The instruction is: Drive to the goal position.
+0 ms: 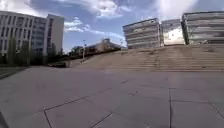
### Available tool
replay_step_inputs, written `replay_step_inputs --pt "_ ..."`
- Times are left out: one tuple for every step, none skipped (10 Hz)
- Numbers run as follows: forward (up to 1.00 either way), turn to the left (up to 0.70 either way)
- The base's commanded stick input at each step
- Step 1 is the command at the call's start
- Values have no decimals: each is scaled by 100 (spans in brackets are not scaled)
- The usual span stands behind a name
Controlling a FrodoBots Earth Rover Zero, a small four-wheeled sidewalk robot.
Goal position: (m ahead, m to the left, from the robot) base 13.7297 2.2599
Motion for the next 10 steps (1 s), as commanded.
replay_step_inputs --pt "70 0" --pt "70 0" --pt "70 0" --pt "70 0" --pt "70 0" --pt "70 0" --pt "70 0" --pt "70 0" --pt "70 0" --pt "70 0"
